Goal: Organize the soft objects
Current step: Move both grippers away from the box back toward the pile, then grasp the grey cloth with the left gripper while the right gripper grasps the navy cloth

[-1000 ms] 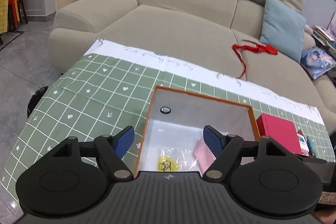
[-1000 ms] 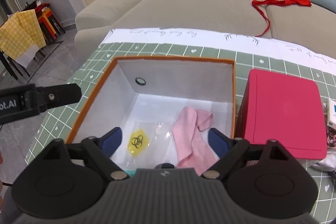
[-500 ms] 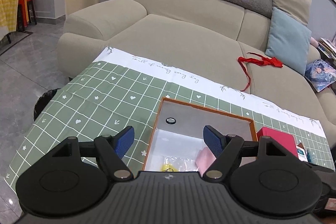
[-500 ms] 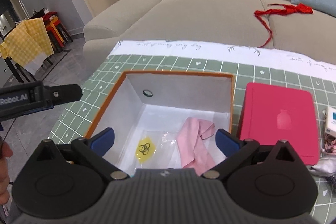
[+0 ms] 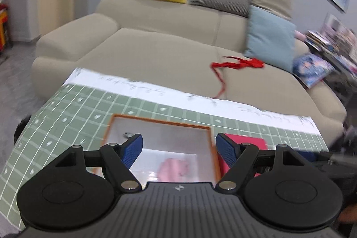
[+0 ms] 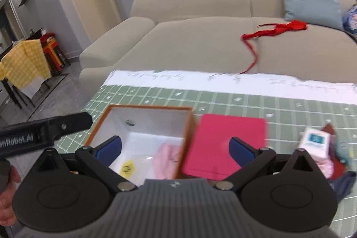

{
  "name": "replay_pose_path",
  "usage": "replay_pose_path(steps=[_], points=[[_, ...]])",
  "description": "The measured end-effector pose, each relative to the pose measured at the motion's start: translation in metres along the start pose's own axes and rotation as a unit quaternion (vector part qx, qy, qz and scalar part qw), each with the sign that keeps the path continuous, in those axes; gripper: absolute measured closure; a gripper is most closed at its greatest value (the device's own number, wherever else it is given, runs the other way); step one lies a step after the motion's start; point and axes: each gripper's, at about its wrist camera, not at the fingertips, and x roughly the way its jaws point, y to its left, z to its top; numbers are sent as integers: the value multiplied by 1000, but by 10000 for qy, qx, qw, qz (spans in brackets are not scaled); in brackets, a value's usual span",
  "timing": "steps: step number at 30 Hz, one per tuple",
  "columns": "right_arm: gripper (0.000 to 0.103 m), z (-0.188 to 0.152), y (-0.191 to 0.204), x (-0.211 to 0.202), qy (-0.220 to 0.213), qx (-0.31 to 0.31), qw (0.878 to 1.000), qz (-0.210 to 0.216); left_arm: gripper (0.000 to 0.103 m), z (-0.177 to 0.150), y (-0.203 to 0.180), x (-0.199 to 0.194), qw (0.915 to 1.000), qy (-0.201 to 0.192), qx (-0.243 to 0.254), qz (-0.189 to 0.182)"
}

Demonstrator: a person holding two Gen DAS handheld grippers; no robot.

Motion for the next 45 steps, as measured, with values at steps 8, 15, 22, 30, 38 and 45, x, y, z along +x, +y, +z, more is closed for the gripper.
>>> replay_pose_path(steps=[8,15,22,30,38,45], points=[[3,-4,-70,-29,-141,214,9982,-544,14,-13,-69,1,9976,-43,638,-252],[3,-21,-142,-32,-156,551,9920,-1123,14,-32,-111,15,9957,146,771,-489],[3,-48,-219,-18,49,1368,9838,-1155,14,-65,-165,43,9787,577,1808,-789],[3,-71,-281,-3,278,1970,9732,-1154,14,-106,-214,72,9560,989,2360,-1434],[8,-80,-308,24,758,2398,9634,-928,15,-152,-256,114,9359,1497,2807,-1509],[20,-91,-332,37,1092,3019,9405,-1110,15,-165,-276,144,9312,1477,3020,-1406]])
